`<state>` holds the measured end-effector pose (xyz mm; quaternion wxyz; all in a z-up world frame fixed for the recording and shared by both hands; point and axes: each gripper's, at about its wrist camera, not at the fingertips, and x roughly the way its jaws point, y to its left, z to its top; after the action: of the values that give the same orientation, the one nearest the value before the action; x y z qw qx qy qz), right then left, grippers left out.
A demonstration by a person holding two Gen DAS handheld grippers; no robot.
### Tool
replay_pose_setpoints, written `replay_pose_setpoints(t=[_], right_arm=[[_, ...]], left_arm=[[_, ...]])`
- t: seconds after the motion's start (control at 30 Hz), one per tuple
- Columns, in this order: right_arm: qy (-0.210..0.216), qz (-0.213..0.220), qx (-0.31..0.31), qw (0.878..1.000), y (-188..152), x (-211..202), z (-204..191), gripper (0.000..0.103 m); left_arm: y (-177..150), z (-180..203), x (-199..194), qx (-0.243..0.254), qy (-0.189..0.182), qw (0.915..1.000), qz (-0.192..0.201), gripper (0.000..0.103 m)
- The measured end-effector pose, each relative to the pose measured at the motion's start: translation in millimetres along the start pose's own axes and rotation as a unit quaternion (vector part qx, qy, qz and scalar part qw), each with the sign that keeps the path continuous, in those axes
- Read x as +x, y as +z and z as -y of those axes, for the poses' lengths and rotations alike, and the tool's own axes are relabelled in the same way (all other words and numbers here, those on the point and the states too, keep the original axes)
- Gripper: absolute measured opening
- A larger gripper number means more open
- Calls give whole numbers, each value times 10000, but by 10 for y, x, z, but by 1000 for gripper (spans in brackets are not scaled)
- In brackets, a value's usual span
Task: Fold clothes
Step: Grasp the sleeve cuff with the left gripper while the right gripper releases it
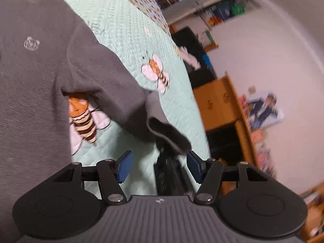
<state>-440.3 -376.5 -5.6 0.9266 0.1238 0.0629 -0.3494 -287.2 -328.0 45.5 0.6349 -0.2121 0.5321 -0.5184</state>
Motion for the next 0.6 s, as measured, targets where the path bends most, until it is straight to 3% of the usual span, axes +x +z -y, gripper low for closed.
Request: replay_pose_setpoints(t=[0.17,0.3,0.47,0.5,0.53,0.57,0.6], right_arm=[[44,75,58,9999,-20,-2,-4,4],[76,89,77,9999,-24,-12,1,5],[140,211,39,9997,-39,-68,-25,5],[154,248,37,9996,-42,-85,-30,5],[166,259,25,9995,-43,-90,-34,6],[177,268,13,9995,-43,-95,-39,8],[182,271,11,9995,-36,-91,-32,8]], left_arm=[[-2,7,100,-523,-187,9982,242,64],[45,87,142,-523,-168,9977,385,71],[186,103,333,-662,36,9976,202,69],[222,112,371,-646,79,9977,163,65],[259,130,405,-585,125,9981,109,41],[307,181,409,-369,196,9991,42,1],[361,257,366,-106,297,9995,72,4]])
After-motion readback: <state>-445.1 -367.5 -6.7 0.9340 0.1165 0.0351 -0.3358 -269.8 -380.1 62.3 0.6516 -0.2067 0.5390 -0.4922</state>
